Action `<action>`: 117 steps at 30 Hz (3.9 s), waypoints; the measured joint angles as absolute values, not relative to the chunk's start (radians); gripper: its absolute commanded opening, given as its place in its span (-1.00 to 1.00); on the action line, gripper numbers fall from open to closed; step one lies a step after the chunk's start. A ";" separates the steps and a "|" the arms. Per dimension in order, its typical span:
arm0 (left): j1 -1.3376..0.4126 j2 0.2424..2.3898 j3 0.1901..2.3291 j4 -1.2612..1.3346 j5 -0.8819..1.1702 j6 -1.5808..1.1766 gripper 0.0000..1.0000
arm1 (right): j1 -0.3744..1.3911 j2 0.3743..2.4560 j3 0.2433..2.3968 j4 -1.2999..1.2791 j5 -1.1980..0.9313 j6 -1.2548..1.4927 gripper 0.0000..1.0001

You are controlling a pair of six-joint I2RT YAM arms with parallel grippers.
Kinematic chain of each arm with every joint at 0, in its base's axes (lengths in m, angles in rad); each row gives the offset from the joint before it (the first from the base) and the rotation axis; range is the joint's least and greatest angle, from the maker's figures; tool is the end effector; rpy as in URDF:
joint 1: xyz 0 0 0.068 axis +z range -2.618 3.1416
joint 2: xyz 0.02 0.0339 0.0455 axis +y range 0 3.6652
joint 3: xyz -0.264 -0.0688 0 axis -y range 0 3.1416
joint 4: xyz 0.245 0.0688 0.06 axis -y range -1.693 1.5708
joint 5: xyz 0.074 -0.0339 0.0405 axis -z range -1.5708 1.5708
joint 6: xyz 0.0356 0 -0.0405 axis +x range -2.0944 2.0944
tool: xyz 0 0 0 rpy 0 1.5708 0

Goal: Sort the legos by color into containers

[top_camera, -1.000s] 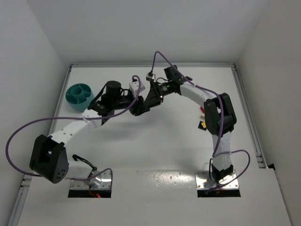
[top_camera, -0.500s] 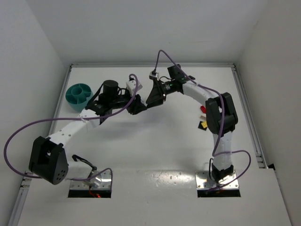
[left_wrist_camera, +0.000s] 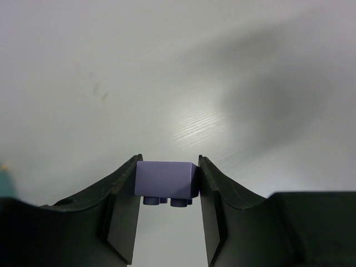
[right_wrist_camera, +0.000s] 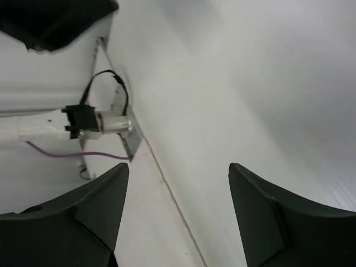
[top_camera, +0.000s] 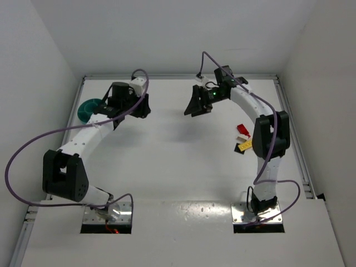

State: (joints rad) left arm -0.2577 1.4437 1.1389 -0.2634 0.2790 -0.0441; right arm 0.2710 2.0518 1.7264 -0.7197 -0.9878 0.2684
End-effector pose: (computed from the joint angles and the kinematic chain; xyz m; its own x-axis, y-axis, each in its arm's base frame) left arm 0.3161 -0.0934 0.3008 -0.5405 0.0986 -0.8355 0.4461 0.8756 -0.1852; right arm 0.4164 0.1465 0.2451 -0.9497 -0.1123 -0.2924 -0.3103 0.4647 0.8293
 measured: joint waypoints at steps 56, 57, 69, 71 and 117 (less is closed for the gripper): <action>0.035 1.670 1.264 -0.368 -0.514 -0.244 -0.56 | 0.290 2.004 1.649 -0.796 -0.904 0.165 0.46; 0.035 1.674 1.265 -0.366 -0.514 -0.244 -0.56 | 0.290 2.004 1.649 -0.796 -0.905 0.165 0.46; 0.055 1.705 1.267 -0.361 -0.515 -0.236 -0.46 | 0.290 2.004 1.649 -0.796 -0.919 0.164 0.46; 0.057 1.706 1.267 -0.359 -0.515 -0.235 -0.41 | 0.290 2.004 1.649 -0.796 -0.920 0.162 0.46; 0.032 1.250 1.154 -0.601 0.651 0.240 0.81 | 0.170 1.512 1.028 -0.802 0.001 -0.342 0.50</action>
State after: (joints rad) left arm 0.0319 1.2503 1.1538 -0.6014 0.6514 0.2401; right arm 0.1699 1.5116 1.0279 -0.8024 0.0006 -0.3424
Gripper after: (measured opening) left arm 0.905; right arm 0.777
